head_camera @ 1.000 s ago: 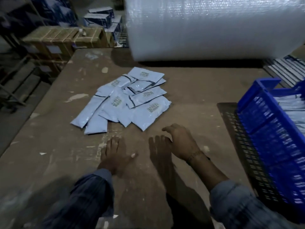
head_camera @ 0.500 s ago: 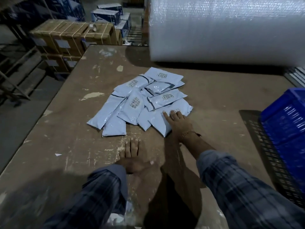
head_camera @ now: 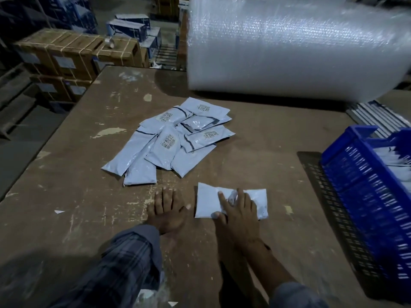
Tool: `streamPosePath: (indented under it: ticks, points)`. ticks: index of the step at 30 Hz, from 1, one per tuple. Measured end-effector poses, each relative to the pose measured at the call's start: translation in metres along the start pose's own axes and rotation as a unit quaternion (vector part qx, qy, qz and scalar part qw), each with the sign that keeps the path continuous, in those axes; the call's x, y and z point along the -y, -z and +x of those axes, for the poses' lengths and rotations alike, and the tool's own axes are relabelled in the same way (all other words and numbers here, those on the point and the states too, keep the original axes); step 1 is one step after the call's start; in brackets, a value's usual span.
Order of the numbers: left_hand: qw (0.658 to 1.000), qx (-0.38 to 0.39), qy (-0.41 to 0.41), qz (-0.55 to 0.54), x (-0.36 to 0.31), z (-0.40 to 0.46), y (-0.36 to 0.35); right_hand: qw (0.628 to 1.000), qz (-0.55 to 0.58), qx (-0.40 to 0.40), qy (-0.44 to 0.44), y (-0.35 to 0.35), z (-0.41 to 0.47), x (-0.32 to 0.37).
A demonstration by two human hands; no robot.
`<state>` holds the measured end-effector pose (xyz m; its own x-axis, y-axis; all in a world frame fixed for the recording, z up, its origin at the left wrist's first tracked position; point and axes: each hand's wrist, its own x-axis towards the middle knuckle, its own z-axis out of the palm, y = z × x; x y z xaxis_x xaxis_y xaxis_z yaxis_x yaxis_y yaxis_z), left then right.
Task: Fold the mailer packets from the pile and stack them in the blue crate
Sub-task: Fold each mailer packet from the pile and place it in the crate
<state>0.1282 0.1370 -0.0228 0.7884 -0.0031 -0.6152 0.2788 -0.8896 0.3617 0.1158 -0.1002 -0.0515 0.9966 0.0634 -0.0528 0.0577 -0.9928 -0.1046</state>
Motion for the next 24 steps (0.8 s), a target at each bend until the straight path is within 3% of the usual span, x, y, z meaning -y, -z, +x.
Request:
streamPosePath:
  ticks: [5, 8, 10, 16, 24]
  points:
    - [0.991, -0.126, -0.021, -0.047, 0.004, 0.016, -0.036, 0.999, 0.022, -0.036, 0.001, 0.003, -0.059, 0.018]
    - [0.958, -0.269, -0.061, -0.076, -0.009, 0.003, -0.053, 0.995, 0.057, -0.082, -0.015, 0.009, -0.068, 0.009]
    - [0.939, -0.315, -0.116, -0.079, -0.021, -0.005, -0.064, 0.993, 0.054, -0.098, -0.023, 0.003, -0.067, -0.003]
    - [0.907, -0.293, -0.256, 0.158, -0.042, 0.006, -0.086, 0.995, 0.061, -0.082, 0.007, -0.025, -0.059, -0.022]
    - [0.906, -0.261, -0.273, 0.192, -0.033, 0.029, -0.096, 0.995, 0.07, -0.073, 0.001, -0.024, -0.055, -0.026]
